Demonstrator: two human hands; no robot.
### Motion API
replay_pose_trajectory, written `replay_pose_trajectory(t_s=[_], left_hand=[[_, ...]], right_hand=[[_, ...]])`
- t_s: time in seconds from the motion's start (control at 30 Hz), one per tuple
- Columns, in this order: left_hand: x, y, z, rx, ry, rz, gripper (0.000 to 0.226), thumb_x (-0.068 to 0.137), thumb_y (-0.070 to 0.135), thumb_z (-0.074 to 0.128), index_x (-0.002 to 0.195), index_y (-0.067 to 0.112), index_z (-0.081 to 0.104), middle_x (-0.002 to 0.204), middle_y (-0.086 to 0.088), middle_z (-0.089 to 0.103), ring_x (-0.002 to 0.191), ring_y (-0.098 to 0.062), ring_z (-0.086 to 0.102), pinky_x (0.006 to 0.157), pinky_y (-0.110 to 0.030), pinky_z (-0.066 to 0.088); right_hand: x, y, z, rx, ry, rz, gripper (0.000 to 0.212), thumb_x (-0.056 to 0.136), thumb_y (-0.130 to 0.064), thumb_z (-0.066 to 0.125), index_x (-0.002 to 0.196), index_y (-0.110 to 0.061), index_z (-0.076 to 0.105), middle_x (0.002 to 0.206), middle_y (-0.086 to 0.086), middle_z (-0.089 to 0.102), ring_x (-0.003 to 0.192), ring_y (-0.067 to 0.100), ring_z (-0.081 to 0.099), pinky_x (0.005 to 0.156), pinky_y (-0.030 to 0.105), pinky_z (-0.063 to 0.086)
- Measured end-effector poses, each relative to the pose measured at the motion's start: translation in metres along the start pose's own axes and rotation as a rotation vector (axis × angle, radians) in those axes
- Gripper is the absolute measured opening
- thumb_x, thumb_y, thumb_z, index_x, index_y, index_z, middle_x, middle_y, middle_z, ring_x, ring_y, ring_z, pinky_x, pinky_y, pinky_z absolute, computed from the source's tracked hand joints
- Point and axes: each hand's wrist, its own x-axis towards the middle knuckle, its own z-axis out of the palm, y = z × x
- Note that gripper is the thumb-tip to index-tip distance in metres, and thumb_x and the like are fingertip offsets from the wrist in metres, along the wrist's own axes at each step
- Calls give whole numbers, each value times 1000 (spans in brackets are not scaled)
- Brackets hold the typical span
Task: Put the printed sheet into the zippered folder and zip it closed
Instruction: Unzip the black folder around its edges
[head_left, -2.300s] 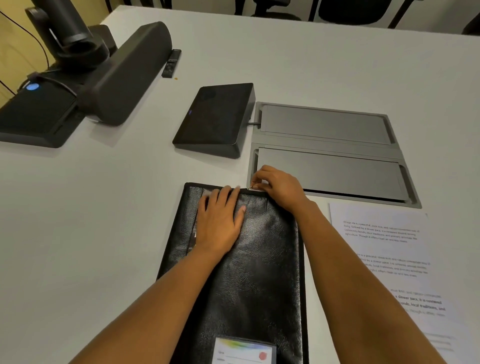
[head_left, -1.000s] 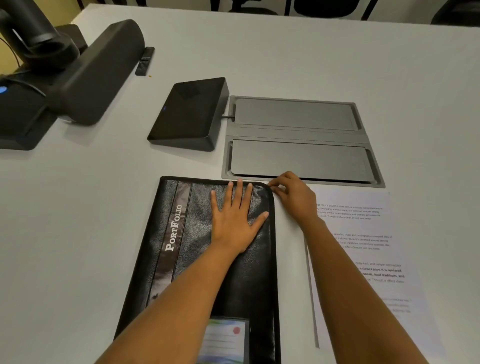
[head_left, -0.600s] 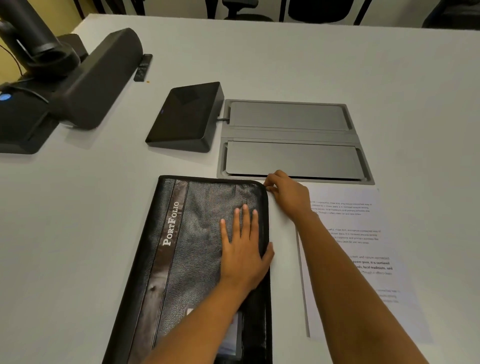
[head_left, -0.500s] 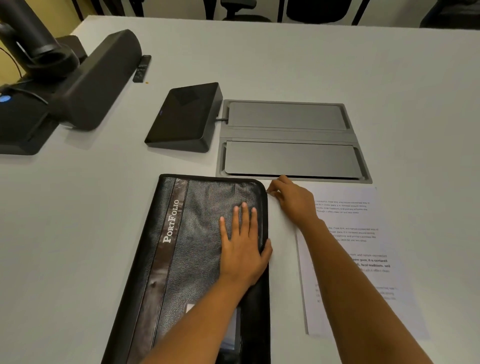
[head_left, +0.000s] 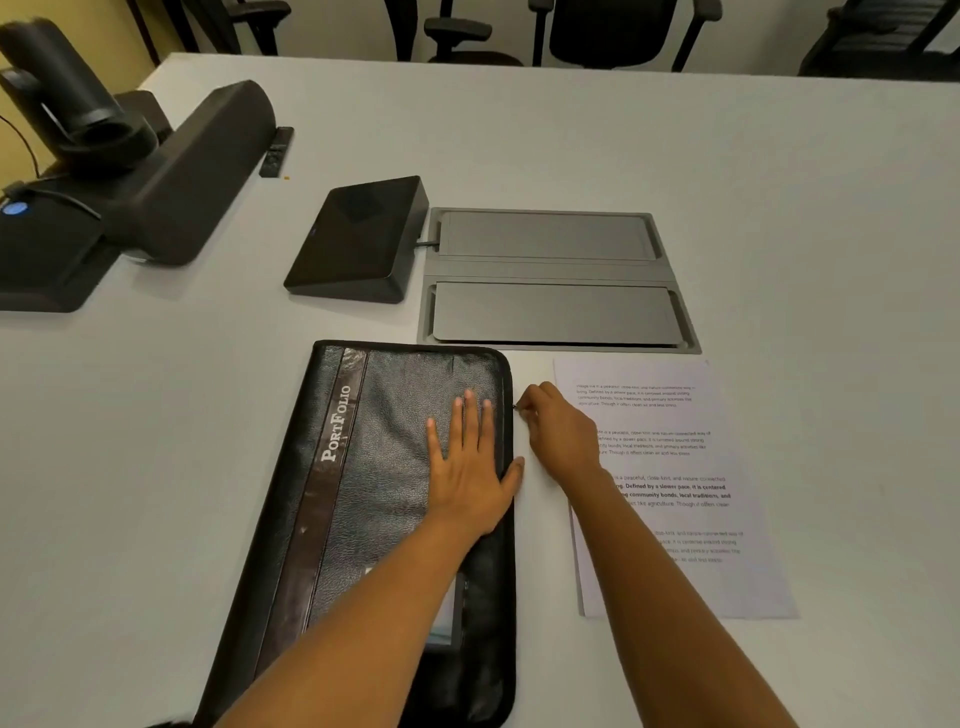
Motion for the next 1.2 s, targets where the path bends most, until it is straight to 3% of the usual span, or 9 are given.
replay_pose_trajectory(t_s=[0.17,0.37,0.57,0.73,0.87,1.0,1.2], left_hand=[[-49,-5,9,7,19,102,80,83,69,3,144,22,-19,155,-5,-23,142,-24,-23,113,-46,-21],[-78,-8,13,20,75,89,76,88,64,12,149,18,10,157,-7,6,145,-29,3,114,-44,-5],[-75,-8,18,32,56,72,72,88,61,6,148,22,-5,158,-4,-8,145,-26,-12,114,-46,-13],[-75,-7,15,29,52,68,68,86,57,-4,144,24,-16,157,-2,-14,143,-24,-18,114,-44,-20],[-75,-7,15,31,24,53,62,96,52,10,141,25,-23,157,-2,-19,144,-20,-20,114,-42,-17],[-68,-5,9,9,-69,47,65,97,51,15,145,23,-18,156,-3,-22,144,-20,-21,115,-45,-15],[-107,-5,10,-20,-85,67,84,89,67,20,145,19,-20,155,-5,-25,143,-22,-24,110,-45,-24]], right_hand=[[-2,-4,3,-61,-14,17,18,97,-16,42,109,-12,54,109,8,56,76,28,60,64,36,49],[-8,-6,7,-54,-10,13,19,95,-11,41,112,-11,52,108,13,56,74,31,57,63,34,42],[-33,-10,9,3,-21,-16,20,94,-10,41,112,-12,50,104,12,53,71,22,49,61,30,42],[-75,-13,15,17,11,-25,20,92,-8,41,108,-14,52,97,10,54,72,25,54,60,33,44],[-102,-21,15,47,15,-4,16,92,-9,40,103,-14,51,94,8,53,72,21,53,61,33,46],[-100,-24,11,6,-43,29,19,92,-7,41,109,-11,49,104,10,53,78,25,56,63,34,44],[-97,-29,7,-47,-65,85,18,95,-11,40,112,-8,46,111,11,52,82,26,57,63,32,41]])
